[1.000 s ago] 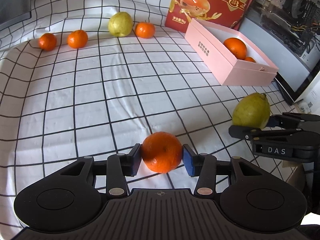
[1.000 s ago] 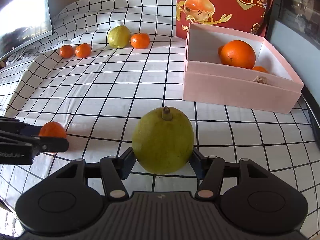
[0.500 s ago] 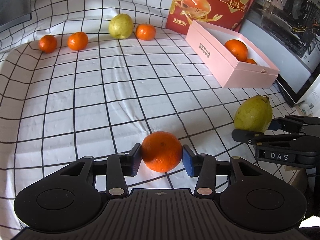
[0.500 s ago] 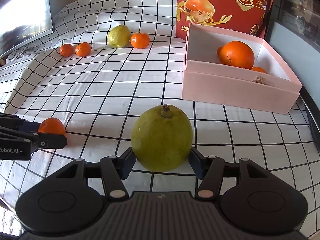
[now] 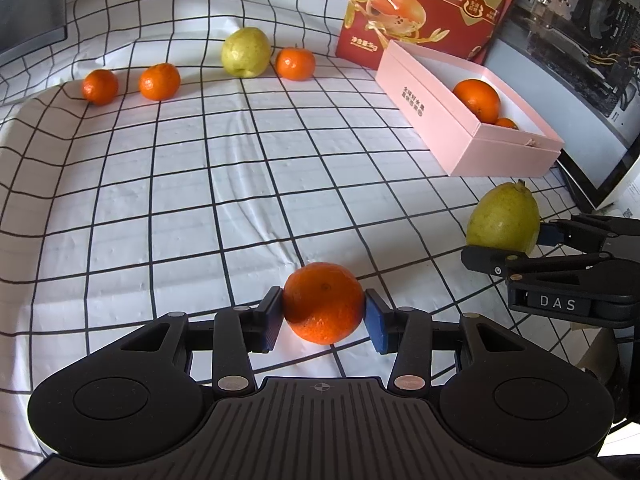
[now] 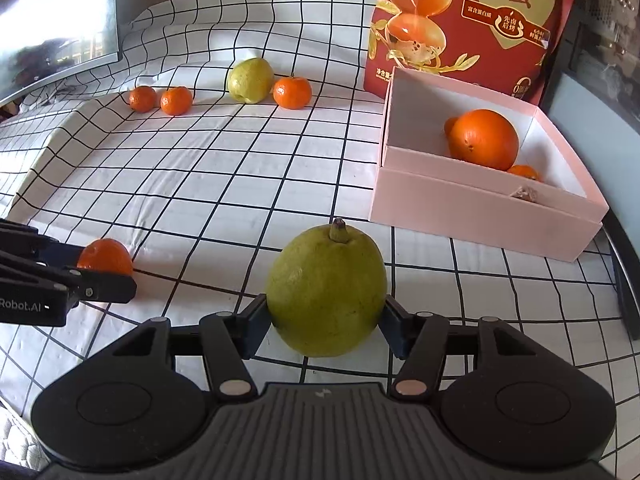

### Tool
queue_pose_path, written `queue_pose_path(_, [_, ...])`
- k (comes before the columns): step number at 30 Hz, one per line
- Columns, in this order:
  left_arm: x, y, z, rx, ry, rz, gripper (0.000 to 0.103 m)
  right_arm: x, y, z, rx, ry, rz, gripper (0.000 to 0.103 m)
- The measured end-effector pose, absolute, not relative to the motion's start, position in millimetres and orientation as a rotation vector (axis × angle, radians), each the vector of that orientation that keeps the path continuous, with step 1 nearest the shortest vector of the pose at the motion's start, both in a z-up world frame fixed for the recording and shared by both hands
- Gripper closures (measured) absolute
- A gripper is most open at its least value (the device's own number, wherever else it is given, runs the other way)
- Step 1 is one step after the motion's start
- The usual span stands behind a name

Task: Organize fruits
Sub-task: 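Lift the green pomelo with right tool while left tool holds its tangerine, then carry both fruits to the pink box and release them inside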

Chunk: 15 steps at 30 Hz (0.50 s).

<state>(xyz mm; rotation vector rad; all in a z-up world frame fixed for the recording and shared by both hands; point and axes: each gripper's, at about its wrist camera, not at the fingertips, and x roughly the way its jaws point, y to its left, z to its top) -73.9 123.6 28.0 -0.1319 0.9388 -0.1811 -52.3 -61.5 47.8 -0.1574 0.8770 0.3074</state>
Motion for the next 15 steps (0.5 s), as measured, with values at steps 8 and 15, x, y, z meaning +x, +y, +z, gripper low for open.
queue_pose_path(8, [-74.8,123.8,28.2,-0.137,0.935,-0.178,0.055,-48.1,-56.9,46.9,-0.16,0.877,0.312,0.044])
queue_pose_path(15, [-75.1,123.8,28.0,-0.135,0.935,-0.177,0.055,-47.8,-60.9,47.5,-0.143,0.885,0.316,0.045])
